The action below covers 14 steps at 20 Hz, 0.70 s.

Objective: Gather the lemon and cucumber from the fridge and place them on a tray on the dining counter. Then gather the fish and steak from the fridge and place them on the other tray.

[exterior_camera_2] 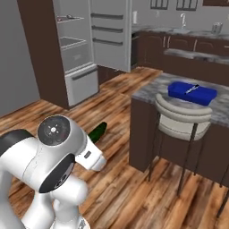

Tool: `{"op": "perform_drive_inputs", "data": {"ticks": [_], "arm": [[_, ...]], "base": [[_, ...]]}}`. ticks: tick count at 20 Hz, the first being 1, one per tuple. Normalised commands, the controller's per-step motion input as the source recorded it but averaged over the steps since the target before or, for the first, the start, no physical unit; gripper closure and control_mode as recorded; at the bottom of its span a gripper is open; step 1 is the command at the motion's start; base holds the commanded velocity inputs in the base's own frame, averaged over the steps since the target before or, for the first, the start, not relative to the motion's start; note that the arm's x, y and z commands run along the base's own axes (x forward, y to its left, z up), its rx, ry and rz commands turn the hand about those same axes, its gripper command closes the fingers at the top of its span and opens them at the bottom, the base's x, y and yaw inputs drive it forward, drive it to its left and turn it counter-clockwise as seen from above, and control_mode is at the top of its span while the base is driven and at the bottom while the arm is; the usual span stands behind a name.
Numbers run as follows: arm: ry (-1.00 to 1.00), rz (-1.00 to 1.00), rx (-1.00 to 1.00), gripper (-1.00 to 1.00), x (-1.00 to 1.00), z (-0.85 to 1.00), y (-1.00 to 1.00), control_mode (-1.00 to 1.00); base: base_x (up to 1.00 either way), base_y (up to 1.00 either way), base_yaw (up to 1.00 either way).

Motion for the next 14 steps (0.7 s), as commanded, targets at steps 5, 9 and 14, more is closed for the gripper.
{"op": "perform_drive_inputs", "data": {"ticks": [5, 9, 14], "arm": [[0.00, 0.00, 0.00, 1.00, 0.00, 0.00, 0.00, 1.00], [0.00, 0.00, 0.00, 1.00, 0.00, 0.00, 0.00, 1.00], [0.00, 0.00, 0.00, 1.00, 0.00, 0.00, 0.00, 1.00]], "base": [[-0.25, -0.60, -0.18], [-0.01, -0.67, -0.20], [0.19, -0.65, -0.23]]}}
